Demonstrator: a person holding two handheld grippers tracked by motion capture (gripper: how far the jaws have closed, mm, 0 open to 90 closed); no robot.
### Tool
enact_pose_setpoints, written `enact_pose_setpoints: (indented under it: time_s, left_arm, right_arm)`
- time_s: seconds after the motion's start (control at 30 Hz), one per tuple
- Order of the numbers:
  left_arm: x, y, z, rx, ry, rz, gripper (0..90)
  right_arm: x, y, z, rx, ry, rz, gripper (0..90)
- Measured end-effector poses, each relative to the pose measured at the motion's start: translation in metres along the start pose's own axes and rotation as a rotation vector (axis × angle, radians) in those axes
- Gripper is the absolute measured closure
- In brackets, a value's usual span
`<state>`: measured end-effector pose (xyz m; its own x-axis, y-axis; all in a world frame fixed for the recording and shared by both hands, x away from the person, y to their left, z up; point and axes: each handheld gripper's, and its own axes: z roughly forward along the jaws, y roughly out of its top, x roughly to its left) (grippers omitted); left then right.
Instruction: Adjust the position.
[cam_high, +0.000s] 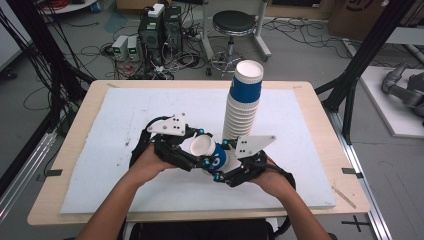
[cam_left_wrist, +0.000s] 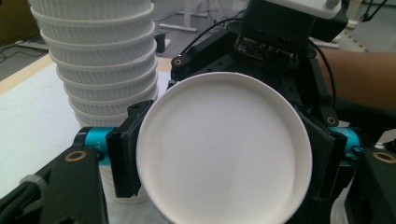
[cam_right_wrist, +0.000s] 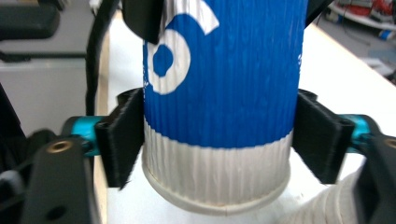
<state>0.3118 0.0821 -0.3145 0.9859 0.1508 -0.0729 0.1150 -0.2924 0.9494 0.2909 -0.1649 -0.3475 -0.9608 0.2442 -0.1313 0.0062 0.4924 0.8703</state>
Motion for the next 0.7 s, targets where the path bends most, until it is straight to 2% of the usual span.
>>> enact_pose_setpoints:
  time_s: [0.07,0.1,0.13,0.2,0.27,0.3,0.4,0.43,0.47,0.53,0.6,0.63,0.67,0.7]
  left_arm:
    - [0.001,-0.002,-0.002,-0.040,-0.011,-0.004,30.0]
    - [0.002,-0.003,-0.003,-0.070,-0.017,-0.011,30.2]
    - [0.002,-0.003,-0.004,-0.101,-0.028,-0.025,30.3]
    - [0.002,-0.004,-0.004,-0.137,-0.045,-0.027,30.5]
    - [0.002,-0.004,-0.002,-0.138,-0.056,-0.023,30.4]
    - [0.001,-0.004,-0.002,-0.131,-0.060,-0.022,30.4]
    - [0.003,-0.005,-0.002,-0.114,-0.061,-0.045,29.8]
    - [0.002,-0.005,-0.002,-0.095,-0.045,-0.039,29.1]
    - [0.001,-0.004,-0.002,-0.071,-0.010,-0.025,26.2]
    - [0.001,-0.003,-0.003,-0.047,0.006,-0.029,18.0]
    - [0.001,-0.003,-0.003,-0.027,-0.009,-0.020,18.8]
    - [0.001,-0.004,-0.004,-0.023,-0.038,-0.010,23.0]
    - [0.001,-0.005,-0.004,-0.029,-0.043,-0.014,27.9]
    - [0.002,-0.005,-0.005,-0.041,-0.056,-0.025,28.2]
  right_arm:
    - [0.000,-0.004,-0.001,-0.066,0.008,0.032,19.4]
    - [-0.001,-0.007,-0.002,-0.109,0.015,0.071,18.8]
    - [-0.003,-0.009,-0.003,-0.142,0.023,0.108,14.3]
    - [-0.005,-0.014,-0.002,-0.196,0.042,0.156,13.4]
    - [-0.004,-0.014,0.000,-0.184,0.048,0.149,14.9]
    - [-0.003,-0.014,0.001,-0.179,0.059,0.136,19.1]
    - [-0.003,-0.012,-0.004,-0.162,0.064,0.109,23.5]
    - [-0.003,-0.011,-0.005,-0.146,0.058,0.094,23.9]
    - [-0.004,-0.010,-0.006,-0.117,0.045,0.073,24.3]
    - [-0.005,-0.008,-0.007,-0.074,0.040,0.053,24.6]
    - [-0.005,-0.007,-0.010,-0.065,0.045,0.047,24.6]
    - [-0.006,-0.007,-0.011,-0.058,0.042,0.041,24.6]
    - [-0.006,-0.007,-0.013,-0.054,0.039,0.035,24.4]
    - [-0.006,-0.007,-0.014,-0.061,0.041,0.031,23.8]
